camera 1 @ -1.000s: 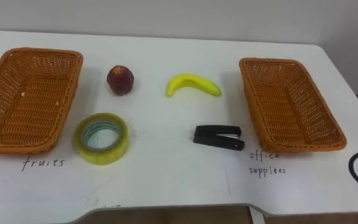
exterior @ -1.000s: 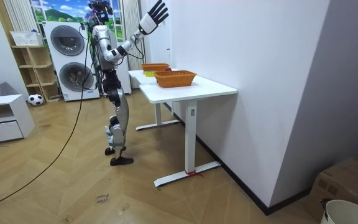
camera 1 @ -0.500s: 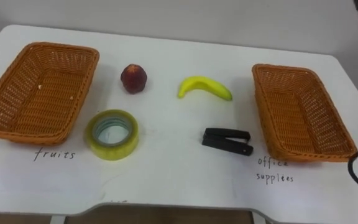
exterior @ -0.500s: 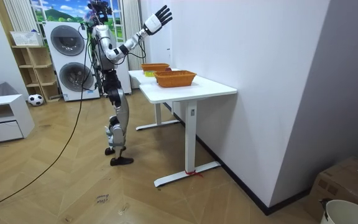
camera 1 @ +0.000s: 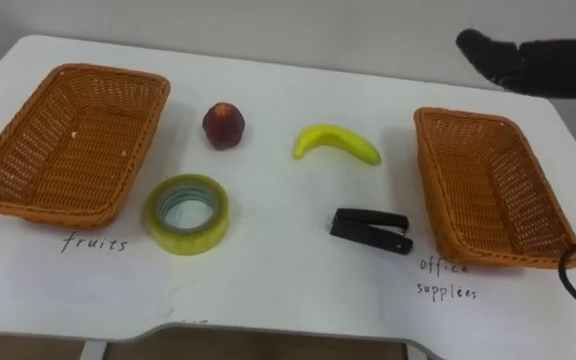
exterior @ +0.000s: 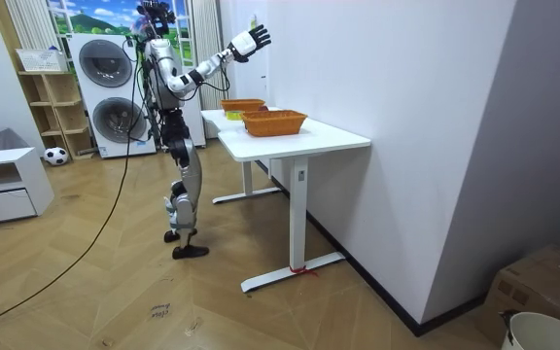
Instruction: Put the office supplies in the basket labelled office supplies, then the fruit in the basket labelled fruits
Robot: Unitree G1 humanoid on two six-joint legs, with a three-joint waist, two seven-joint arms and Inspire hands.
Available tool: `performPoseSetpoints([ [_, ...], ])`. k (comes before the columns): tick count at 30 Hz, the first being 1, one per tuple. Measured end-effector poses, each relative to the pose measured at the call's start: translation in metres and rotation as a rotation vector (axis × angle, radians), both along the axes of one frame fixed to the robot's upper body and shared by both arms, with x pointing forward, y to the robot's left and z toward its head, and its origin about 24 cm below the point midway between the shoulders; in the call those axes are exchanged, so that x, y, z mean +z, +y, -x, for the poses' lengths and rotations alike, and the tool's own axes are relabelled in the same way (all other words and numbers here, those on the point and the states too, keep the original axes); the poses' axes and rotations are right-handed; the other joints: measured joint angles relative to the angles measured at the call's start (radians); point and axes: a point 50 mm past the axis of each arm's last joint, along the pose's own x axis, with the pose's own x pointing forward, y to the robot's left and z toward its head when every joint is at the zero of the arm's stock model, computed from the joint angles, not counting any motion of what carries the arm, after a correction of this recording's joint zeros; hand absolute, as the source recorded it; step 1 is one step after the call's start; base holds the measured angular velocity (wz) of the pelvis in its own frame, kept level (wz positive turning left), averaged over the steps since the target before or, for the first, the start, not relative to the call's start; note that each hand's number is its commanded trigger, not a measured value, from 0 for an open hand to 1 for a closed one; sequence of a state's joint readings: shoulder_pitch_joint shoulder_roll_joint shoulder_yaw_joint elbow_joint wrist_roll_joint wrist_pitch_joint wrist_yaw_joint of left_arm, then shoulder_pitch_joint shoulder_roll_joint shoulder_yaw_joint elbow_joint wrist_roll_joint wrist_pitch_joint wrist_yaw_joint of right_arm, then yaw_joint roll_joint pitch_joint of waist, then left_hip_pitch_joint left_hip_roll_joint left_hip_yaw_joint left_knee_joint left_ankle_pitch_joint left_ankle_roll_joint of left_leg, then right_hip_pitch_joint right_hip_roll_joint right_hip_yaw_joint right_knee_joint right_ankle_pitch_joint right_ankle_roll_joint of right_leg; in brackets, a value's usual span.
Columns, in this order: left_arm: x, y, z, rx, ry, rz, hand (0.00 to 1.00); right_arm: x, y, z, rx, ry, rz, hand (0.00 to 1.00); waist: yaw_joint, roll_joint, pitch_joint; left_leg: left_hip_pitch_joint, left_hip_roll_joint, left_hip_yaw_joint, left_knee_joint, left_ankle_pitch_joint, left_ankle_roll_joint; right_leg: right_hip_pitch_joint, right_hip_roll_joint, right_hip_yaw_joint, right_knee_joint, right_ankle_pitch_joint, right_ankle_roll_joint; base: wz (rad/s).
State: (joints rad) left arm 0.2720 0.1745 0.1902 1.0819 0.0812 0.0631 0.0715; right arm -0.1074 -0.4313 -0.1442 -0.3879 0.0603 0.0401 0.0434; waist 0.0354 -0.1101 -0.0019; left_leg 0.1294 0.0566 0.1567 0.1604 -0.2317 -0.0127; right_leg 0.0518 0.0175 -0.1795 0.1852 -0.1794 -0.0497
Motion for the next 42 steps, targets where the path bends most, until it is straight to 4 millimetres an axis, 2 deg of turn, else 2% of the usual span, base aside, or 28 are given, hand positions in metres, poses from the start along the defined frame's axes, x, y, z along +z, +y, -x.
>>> performPoseSetpoints([
  [6,0.001,0.003,-0.004,-0.006,-0.01,0.011,0.0,-0.006,0.006,-0.002,0.058,0.08,0.119,0.0,0.006,-0.017,-0.0005,-0.001,0.0,0.001,0.0,0.0,0.0,0.0,0.0,0.002,0.0,0.0,0.0,0.0],
  [9,0.001,0.005,-0.003,-0.002,-0.008,0.012,0.0,-0.008,0.008,-0.002,0.091,0.103,0.146,0.0,0.01,-0.018,-0.0005,0.002,0.0,0.001,0.0,0.0,0.0,0.001,0.0,0.002,0.001,0.0,0.0,0.0],
  [12,0.001,0.006,-0.006,-0.002,-0.012,0.009,0.0,-0.011,0.009,-0.003,0.115,0.143,0.171,0.0,0.016,-0.021,0.0029,0.001,0.001,0.001,0.0,0.0,0.0,0.0,0.0,-0.001,0.001,0.0,0.0,0.0],
  [14,0.002,0.007,-0.008,-0.004,-0.015,0.008,0.0,-0.012,0.01,-0.003,0.129,0.16,0.198,0.0,0.02,-0.024,0.0087,0.0,0.001,0.003,0.0,0.0,0.0,-0.001,0.0,-0.001,0.001,0.001,-0.001,0.0],
  [16,0.002,0.007,-0.009,-0.004,-0.015,0.007,0.0,-0.013,0.011,-0.003,0.143,0.17,0.21,0.0,0.021,-0.026,0.0098,-0.002,0.0,0.004,0.0,0.0,0.0,-0.002,0.0,-0.001,0.001,0.001,-0.001,0.0],
  [31,0.003,0.011,-0.021,-0.036,-0.043,0.01,0.0,-0.023,0.02,-0.003,0.22,0.277,0.401,0.0,0.022,-0.024,0.0084,-0.011,0.001,-0.007,0.001,0.0,0.0,-0.003,-0.001,-0.008,-0.003,0.002,-0.001,0.01],
  [37,0.005,0.012,-0.032,-0.045,-0.076,0.01,0.0,-0.036,0.019,0.002,0.254,0.369,0.437,0.0,0.025,-0.029,0.0049,-0.014,0.0,-0.018,0.002,0.0,0.0,-0.002,-0.001,-0.015,-0.003,0.002,-0.001,0.05],
  [42,0.005,0.013,-0.033,-0.043,-0.081,0.011,0.0,-0.043,0.018,0.002,0.248,0.43,0.488,0.0,0.03,-0.03,0.0038,-0.014,0.0,-0.02,0.002,0.0,0.0,-0.002,-0.001,-0.016,-0.002,0.002,-0.001,0.0],
])
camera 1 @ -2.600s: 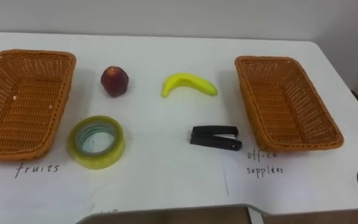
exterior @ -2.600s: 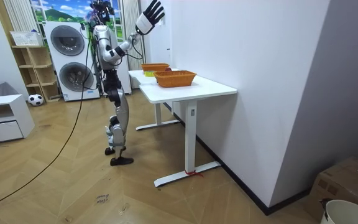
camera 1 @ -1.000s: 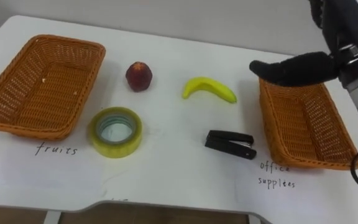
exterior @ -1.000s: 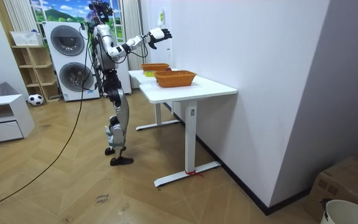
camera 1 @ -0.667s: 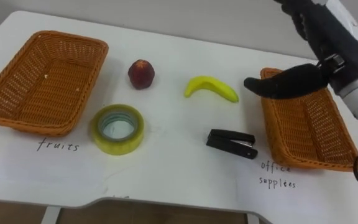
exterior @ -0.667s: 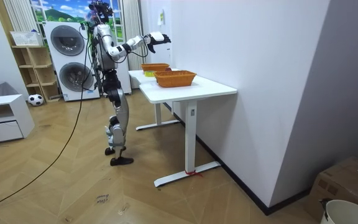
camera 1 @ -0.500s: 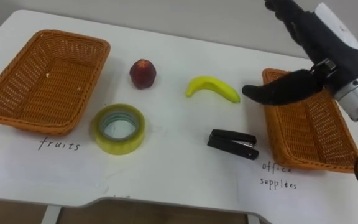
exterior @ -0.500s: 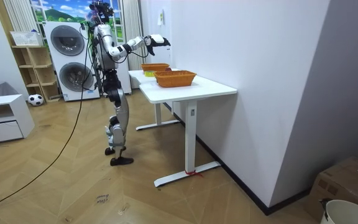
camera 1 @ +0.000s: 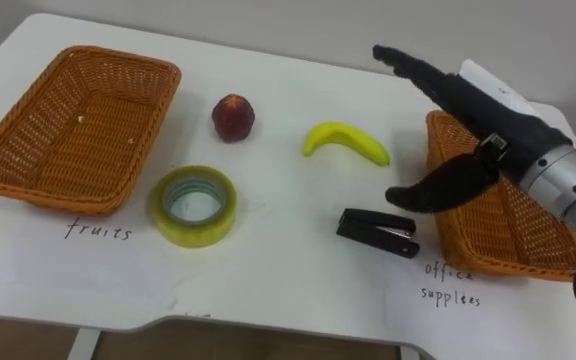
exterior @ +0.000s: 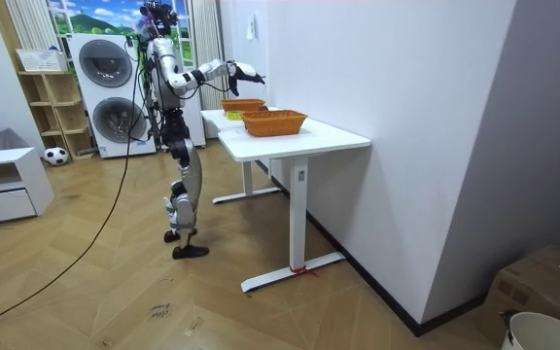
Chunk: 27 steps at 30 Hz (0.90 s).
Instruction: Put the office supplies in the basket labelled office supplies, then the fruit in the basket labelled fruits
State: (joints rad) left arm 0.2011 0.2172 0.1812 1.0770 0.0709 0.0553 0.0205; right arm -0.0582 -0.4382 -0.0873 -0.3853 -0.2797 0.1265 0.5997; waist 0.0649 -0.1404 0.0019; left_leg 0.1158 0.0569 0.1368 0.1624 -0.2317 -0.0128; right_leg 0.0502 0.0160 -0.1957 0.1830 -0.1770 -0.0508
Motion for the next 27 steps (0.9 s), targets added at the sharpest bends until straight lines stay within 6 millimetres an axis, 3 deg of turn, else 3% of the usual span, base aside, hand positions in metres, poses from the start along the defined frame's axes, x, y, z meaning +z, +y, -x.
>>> performPoseSetpoints([
  [5,0.0,0.0,-0.001,-0.006,-0.001,-0.01,0.0,-0.015,0.006,0.003,0.044,0.095,0.015,0.0,0.004,-0.001,-0.0004,0.0,0.0,0.001,0.001,0.0,0.0,0.001,0.001,0.0,0.0,0.003,0.0,0.0],
  [17,0.0,0.0,-0.001,-0.028,0.004,-0.014,0.0,-0.026,0.007,0.005,0.081,0.188,0.026,0.0,0.016,-0.003,0.0016,-0.001,-0.001,0.001,0.001,0.0,0.0,0.005,0.001,0.003,-0.014,0.014,0.002,0.0],
  [27,0.0,-0.001,0.001,-0.043,0.019,-0.015,0.0,-0.033,0.01,0.009,0.109,0.234,0.028,0.0,0.02,0.008,0.0096,-0.003,-0.001,0.002,0.001,0.0,0.0,0.002,0.001,0.002,-0.016,0.014,0.002,0.0],
])
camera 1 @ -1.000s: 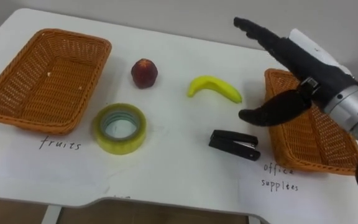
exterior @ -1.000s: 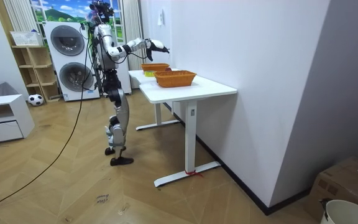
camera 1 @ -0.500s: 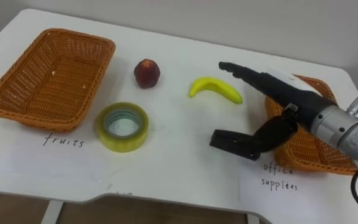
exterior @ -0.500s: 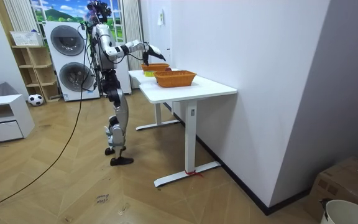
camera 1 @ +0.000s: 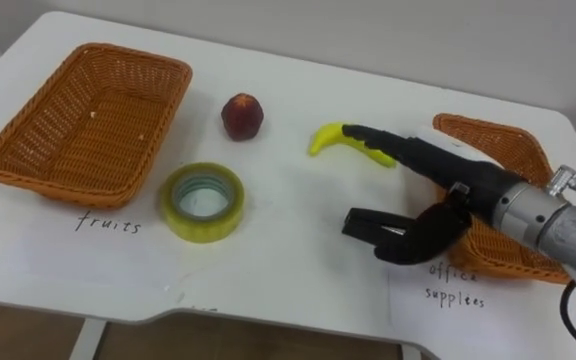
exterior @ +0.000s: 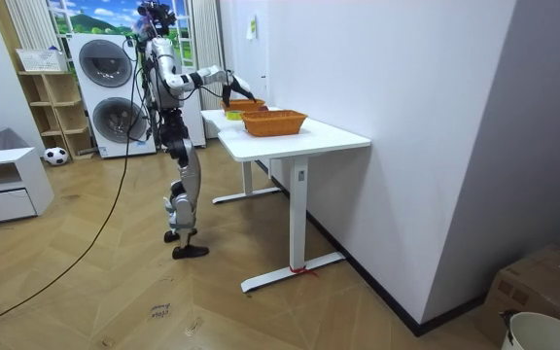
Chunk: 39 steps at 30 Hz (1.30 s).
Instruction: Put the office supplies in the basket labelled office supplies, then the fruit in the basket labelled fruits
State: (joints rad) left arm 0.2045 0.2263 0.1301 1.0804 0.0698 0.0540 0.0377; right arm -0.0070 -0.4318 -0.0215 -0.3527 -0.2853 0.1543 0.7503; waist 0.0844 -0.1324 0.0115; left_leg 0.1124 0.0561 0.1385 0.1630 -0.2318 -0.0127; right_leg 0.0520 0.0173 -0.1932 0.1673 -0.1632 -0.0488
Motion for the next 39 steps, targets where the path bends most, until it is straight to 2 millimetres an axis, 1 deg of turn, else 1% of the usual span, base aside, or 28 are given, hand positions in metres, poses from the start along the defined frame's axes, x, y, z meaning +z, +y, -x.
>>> performPoseSetpoints([
  [7,-0.001,-0.001,0.0,-0.015,0.009,-0.001,0.0,-0.002,0.001,0.0,0.005,0.009,0.0,0.0,0.003,0.0,0.0,0.001,0.0,0.0,0.0,0.0,0.0,0.0,0.0,0.001,0.001,0.0,0.0,0.0],
  [10,-0.001,-0.001,-0.001,-0.017,0.007,-0.009,0.0,-0.008,0.0,-0.001,0.0,0.039,0.004,0.0,0.004,0.0,-0.0001,0.001,0.001,0.0,0.0,0.0,0.0,0.001,0.001,0.002,0.002,0.0,0.0,0.0],
  [12,0.0,-0.001,-0.003,-0.018,0.004,-0.018,0.0,-0.012,0.004,-0.001,0.012,0.049,0.018,0.0,0.004,0.002,0.0009,0.001,0.001,0.0,0.0,0.0,0.0,0.001,0.001,0.002,0.002,0.0,0.0,0.0],
  [13,0.0,-0.001,-0.003,-0.022,0.008,-0.02,0.0,-0.013,0.005,0.0,0.017,0.054,0.024,0.0,0.005,0.003,0.0017,0.001,0.001,0.0,0.0,0.0,0.0,0.001,0.001,0.002,0.003,0.001,-0.001,0.0],
  [17,-0.001,-0.002,-0.002,-0.031,0.019,-0.022,0.0,-0.022,0.003,0.006,0.006,0.089,0.03,0.0,0.01,0.005,0.0006,0.001,0.001,0.0,0.0,0.0,0.0,0.001,0.001,0.003,0.004,0.001,0.0,0.0],
  [27,-0.001,-0.001,-0.001,-0.028,0.027,-0.035,0.0,-0.027,0.001,0.009,-0.008,0.121,0.03,0.0,0.01,0.009,0.0005,0.001,0.001,0.001,-0.001,0.0,0.0,0.001,0.001,0.005,0.005,0.003,-0.001,0.0],
  [34,-0.001,-0.001,-0.003,-0.028,0.022,-0.041,0.0,-0.036,0.003,0.011,-0.006,0.16,0.031,0.0,0.026,0.009,0.0001,0.003,0.001,0.003,-0.003,0.0,0.0,0.003,0.001,0.004,0.004,0.003,-0.001,0.0],
  [39,-0.001,-0.003,-0.005,-0.018,0.012,-0.036,0.0,-0.041,-0.001,0.01,-0.036,0.163,0.075,0.0,0.029,0.008,-0.0004,0.004,0.001,0.008,-0.003,0.0,0.0,0.001,0.002,0.005,0.004,0.003,0.0,0.0],
])
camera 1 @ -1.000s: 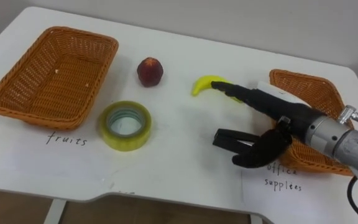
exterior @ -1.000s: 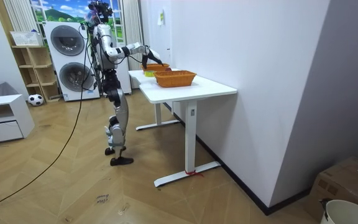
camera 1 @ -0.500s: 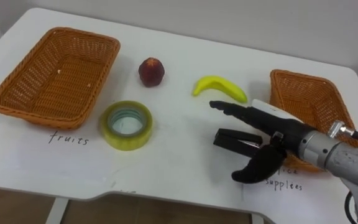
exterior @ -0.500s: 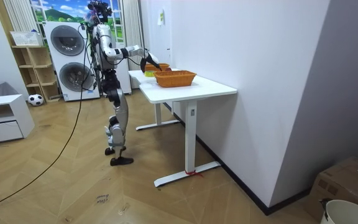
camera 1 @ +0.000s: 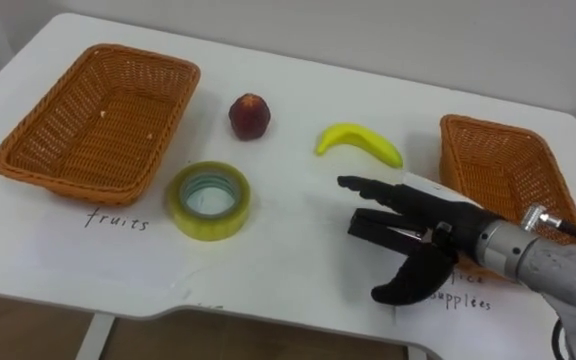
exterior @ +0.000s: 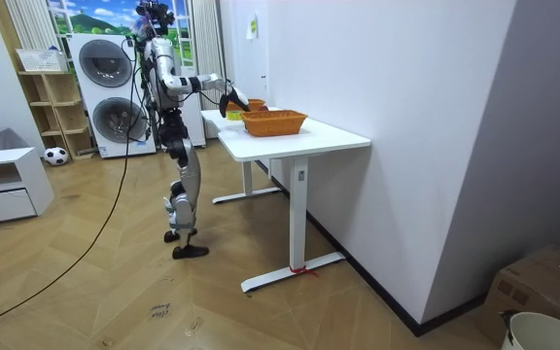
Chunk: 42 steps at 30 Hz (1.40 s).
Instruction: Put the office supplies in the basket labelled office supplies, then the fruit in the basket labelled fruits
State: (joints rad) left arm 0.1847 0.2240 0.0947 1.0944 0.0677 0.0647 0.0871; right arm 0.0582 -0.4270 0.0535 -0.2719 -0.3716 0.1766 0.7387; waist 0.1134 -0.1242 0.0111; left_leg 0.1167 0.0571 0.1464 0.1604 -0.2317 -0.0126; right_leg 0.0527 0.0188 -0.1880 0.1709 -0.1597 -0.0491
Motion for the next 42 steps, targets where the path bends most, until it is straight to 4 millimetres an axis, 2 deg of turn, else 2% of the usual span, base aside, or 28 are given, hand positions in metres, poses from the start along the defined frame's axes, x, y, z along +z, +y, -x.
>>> performPoseSetpoints([
  [11,0.001,-0.004,0.001,0.034,-0.035,0.002,0.0,-0.005,-0.007,-0.003,-0.089,-0.043,0.119,0.0,-0.001,0.004,-0.0023,0.003,-0.001,0.003,0.0,0.0,0.0,0.002,0.001,0.016,0.001,0.002,0.001,-0.03],
  [17,-0.001,-0.012,-0.001,0.097,-0.06,0.036,0.0,-0.007,-0.003,-0.005,-0.141,-0.066,0.082,0.0,-0.001,0.009,-0.0038,0.0,-0.001,0.002,0.0,0.0,0.0,0.002,0.001,0.015,0.0,0.003,0.002,0.0],
  [23,-0.002,-0.014,-0.001,0.146,-0.077,0.055,0.0,-0.006,-0.004,-0.006,-0.161,-0.089,0.076,0.0,0.004,0.021,0.0012,-0.002,-0.002,0.0,0.0,0.0,0.0,0.0,0.001,0.011,-0.003,0.003,0.002,0.0],
  [28,-0.001,-0.015,-0.004,0.138,-0.095,0.068,0.0,-0.008,-0.003,-0.008,-0.168,-0.086,0.069,0.0,0.007,0.023,0.0013,-0.002,-0.002,0.003,0.0,0.0,0.0,-0.002,0.0,0.009,-0.004,0.003,0.002,0.0],
  [34,-0.001,-0.015,-0.005,0.133,-0.103,0.082,0.0,-0.004,-0.001,-0.018,-0.175,-0.111,0.052,0.0,0.004,0.019,-0.0019,-0.002,-0.001,0.003,0.001,0.0,0.0,-0.003,0.0,0.008,-0.004,0.003,0.002,0.0],
  [37,0.0,-0.014,-0.006,0.131,-0.104,0.087,0.0,-0.004,0.0,-0.018,-0.175,-0.111,0.051,0.0,0.005,0.015,-0.0058,-0.001,-0.001,0.0,0.001,0.0,0.0,-0.002,0.0,0.006,-0.003,0.003,0.002,0.01],
  [42,0.0,-0.013,-0.009,0.12,-0.111,0.1,0.0,-0.004,0.0,-0.018,-0.171,-0.107,0.056,0.0,0.005,0.012,-0.0074,-0.002,-0.001,-0.007,0.001,0.0,0.0,0.0,-0.001,-0.001,-0.001,0.003,0.002,0.04],
])
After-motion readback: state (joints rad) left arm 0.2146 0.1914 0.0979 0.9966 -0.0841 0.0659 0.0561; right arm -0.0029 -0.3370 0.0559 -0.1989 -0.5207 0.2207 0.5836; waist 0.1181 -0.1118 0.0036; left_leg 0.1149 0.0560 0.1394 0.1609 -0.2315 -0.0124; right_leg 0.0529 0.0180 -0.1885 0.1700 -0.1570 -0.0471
